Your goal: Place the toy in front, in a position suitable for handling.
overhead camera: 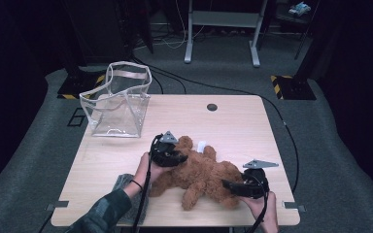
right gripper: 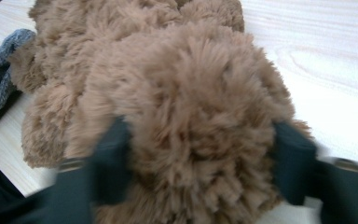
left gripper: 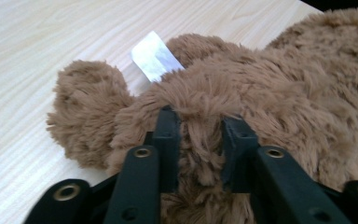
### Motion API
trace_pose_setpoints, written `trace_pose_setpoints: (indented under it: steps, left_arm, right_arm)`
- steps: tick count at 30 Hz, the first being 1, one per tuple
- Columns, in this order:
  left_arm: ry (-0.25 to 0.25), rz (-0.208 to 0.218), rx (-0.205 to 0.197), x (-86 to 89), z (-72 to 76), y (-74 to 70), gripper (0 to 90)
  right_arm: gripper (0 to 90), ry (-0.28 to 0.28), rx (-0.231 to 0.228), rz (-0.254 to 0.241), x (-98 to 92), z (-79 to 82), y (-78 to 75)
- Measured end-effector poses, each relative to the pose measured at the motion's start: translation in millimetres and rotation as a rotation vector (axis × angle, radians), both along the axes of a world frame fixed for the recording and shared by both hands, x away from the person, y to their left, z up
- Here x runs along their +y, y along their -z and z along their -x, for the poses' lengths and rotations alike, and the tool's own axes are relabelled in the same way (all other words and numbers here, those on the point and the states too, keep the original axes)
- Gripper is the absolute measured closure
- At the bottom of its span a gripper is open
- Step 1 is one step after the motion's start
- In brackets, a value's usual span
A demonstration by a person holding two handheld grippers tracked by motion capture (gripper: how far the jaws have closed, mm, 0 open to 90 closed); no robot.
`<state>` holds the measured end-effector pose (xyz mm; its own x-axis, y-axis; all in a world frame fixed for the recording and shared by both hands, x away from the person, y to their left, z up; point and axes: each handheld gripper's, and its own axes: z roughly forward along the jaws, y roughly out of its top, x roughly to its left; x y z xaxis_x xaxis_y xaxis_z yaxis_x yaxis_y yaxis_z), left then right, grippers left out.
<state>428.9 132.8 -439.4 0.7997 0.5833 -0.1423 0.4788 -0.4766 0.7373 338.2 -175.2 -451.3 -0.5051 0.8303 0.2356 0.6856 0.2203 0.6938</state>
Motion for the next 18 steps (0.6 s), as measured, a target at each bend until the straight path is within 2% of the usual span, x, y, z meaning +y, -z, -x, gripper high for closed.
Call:
trace_pose_setpoints:
  steps: [1, 2, 3, 7, 8, 11, 16, 18]
  left_arm:
    - [0.0, 0.008, -0.017, -0.8, 1.7, -0.1, 74.2]
    - [0.0, 0.008, -0.017, -0.8, 1.7, -0.1, 76.8]
    - [-0.004, 0.015, -0.023, -1.4, 2.9, -0.9, 76.8]
    - [0.005, 0.016, -0.055, 0.4, 4.3, -8.6, 78.9]
    - [0.004, 0.036, -0.046, 1.4, 4.4, -11.0, 79.0]
    - [0.006, 0.04, -0.06, 1.2, 6.1, -14.8, 79.4]
    - [-0.01, 0.083, -0.068, 3.2, 3.0, -23.9, 79.6]
    - [-0.019, 0.087, -0.079, 3.8, 1.4, -29.0, 79.6]
  right_arm:
    - [46.8, -0.007, -0.006, 0.001, -0.7, -0.3, 1.2]
    - [46.8, -0.007, -0.006, 0.001, -0.7, -0.3, 1.2]
    - [56.8, 0.003, -0.01, -0.003, -0.5, 1.8, 1.4]
    - [66.0, 0.021, -0.053, 0.019, 0.4, 6.1, -5.8]
    - [67.1, 0.019, -0.068, 0.027, 0.7, 6.7, -8.2]
    - [68.8, 0.039, -0.112, 0.057, 0.9, 6.9, -16.4]
    - [68.7, 0.044, -0.149, 0.053, -1.7, 3.6, -28.0]
    - [68.5, 0.044, -0.165, 0.056, -1.7, 0.8, -33.7]
